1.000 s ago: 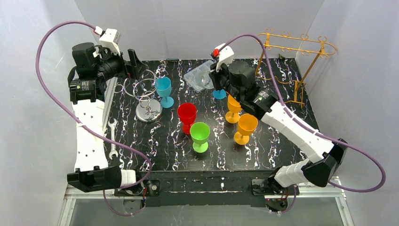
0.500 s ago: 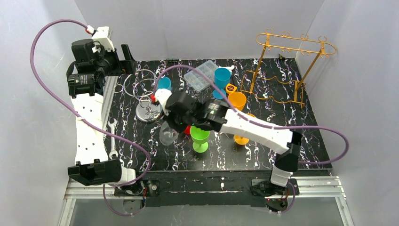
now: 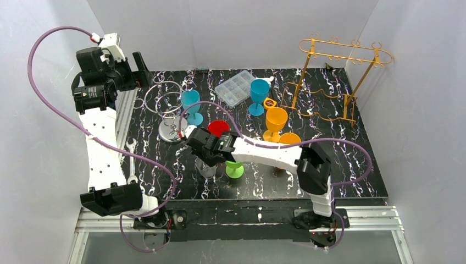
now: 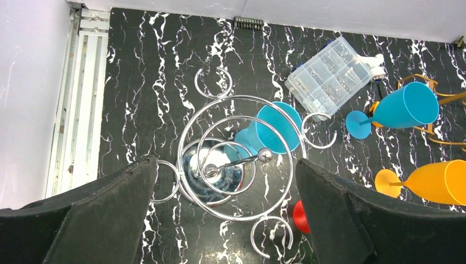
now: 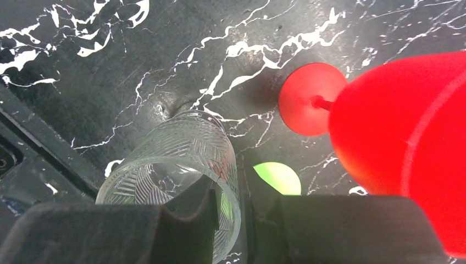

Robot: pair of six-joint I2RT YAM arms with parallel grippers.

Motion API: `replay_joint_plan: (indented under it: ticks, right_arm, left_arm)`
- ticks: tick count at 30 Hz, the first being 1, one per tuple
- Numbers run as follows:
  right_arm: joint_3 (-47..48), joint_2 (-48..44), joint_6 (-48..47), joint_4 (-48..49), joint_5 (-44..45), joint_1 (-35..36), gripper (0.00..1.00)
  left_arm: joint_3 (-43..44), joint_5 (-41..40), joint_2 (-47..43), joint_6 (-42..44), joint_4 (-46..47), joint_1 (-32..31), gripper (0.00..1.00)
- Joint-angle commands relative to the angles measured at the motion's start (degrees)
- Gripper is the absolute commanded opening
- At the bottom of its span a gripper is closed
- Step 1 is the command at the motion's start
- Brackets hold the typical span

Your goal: Place the wine glass upside down on the wine glass rack

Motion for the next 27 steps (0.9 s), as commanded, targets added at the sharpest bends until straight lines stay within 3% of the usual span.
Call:
replay_joint_plan:
  ticks: [1, 7, 10, 13, 20, 23, 27]
  right_arm:
    - [-1.23, 0.20, 1.39, 7.99, 0.85, 1.02, 0.01]
    - [-3.69, 0.71, 0.72, 11.61, 1.98, 1.05, 0.01]
    - [-3.62, 0.90, 0.63, 11.56, 2.21, 1.05, 0.18]
    - [-3.06, 1.21, 0.51, 10.53, 2.28, 1.05, 0.25]
    - [0.00, 1.26, -2.52, 4.74, 1.41, 1.05, 0.19]
    - [1.55, 0.58, -4.67, 2.27, 2.49, 1.05, 0.30]
    - [3.75, 0.23, -5.35, 0.93, 3.63, 1.05, 0.37]
  left_arm:
    - [1.67, 2.06, 0.02, 0.12, -1.71, 0.44, 0.98]
    - [0.62, 2.82, -0.64, 0.35, -1.71, 0.69, 0.98]
    - [0.47, 3.26, -0.77, 0.77, -1.92, 0.99, 0.98]
    - [0.42, 3.99, -0.71, 1.04, -2.37, 1.33, 0.98]
    - [0.76, 4.81, -0.88, 1.24, -2.44, 1.95, 0.98]
    - [0.37, 5.05, -1.18, 1.51, -2.27, 1.99, 0.98]
    - [-0.56, 5.30, -1.48, 1.45, -1.74, 2.31, 0.98]
